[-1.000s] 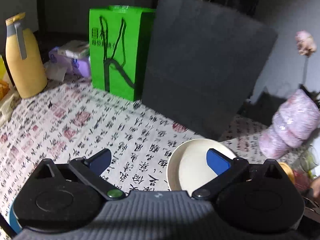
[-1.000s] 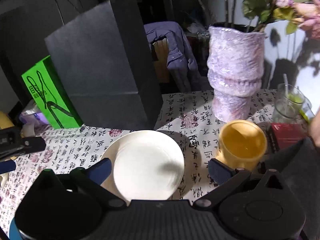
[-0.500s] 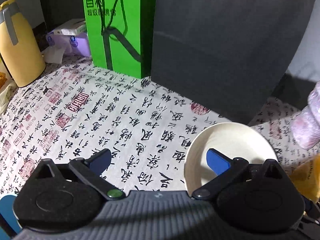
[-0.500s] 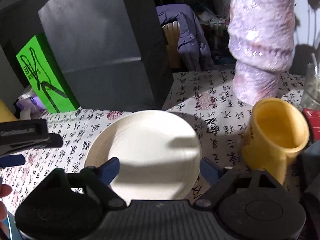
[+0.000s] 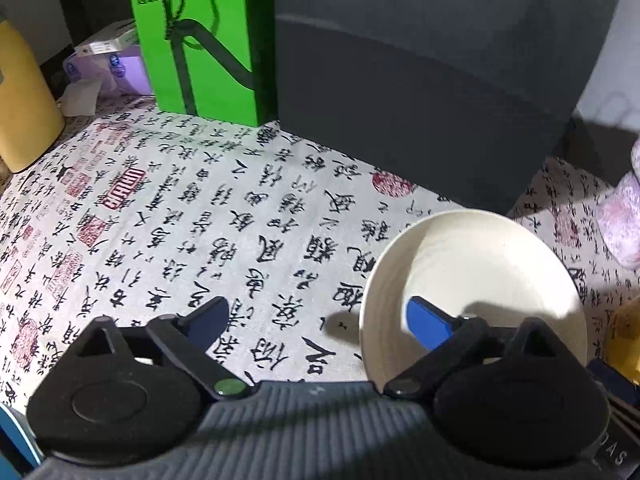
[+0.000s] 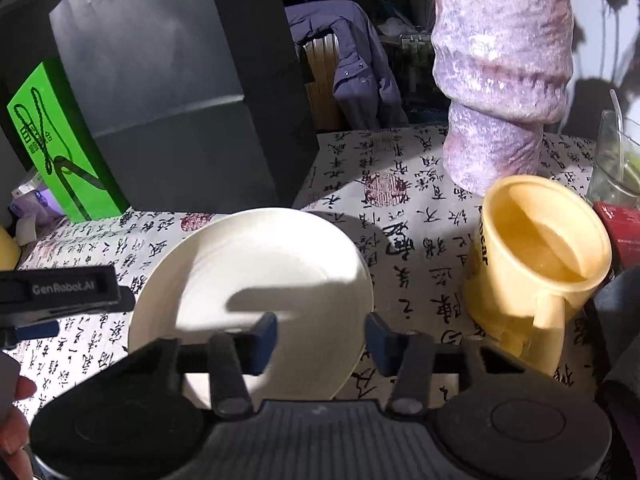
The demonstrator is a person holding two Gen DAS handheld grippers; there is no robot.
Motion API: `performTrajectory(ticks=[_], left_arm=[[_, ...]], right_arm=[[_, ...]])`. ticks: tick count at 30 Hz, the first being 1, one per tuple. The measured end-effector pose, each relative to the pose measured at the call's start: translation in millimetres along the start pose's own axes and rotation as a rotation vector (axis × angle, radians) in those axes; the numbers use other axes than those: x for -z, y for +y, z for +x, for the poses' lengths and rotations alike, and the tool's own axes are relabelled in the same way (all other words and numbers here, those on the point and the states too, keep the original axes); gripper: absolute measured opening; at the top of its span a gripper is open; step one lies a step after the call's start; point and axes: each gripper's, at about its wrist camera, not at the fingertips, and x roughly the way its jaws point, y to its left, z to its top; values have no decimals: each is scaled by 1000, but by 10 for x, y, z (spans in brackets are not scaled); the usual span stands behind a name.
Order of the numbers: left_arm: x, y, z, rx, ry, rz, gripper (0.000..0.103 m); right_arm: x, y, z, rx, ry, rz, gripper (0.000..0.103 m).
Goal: Organize plates and bowls
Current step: 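Close both grippers on the rim of the cream plate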
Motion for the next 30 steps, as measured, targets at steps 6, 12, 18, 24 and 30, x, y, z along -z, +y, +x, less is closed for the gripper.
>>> performTrajectory(ticks=[6, 12, 18, 24, 30], left_arm=[[46, -83, 116, 6, 40, 20, 72], [90, -140, 156, 14, 50, 47, 53], [130, -186, 200, -12, 53, 76, 32], [173, -236, 175, -11, 33, 119, 11], [188, -267, 158, -26, 18, 138, 10]], right_arm=[[2, -85, 70, 31, -3, 26, 28], [13, -132, 113, 46, -3, 30, 19], [45, -106, 145, 55, -9, 1, 13], [65, -161, 148, 16, -25, 19, 6], [80, -161, 151, 15, -45, 25, 6]])
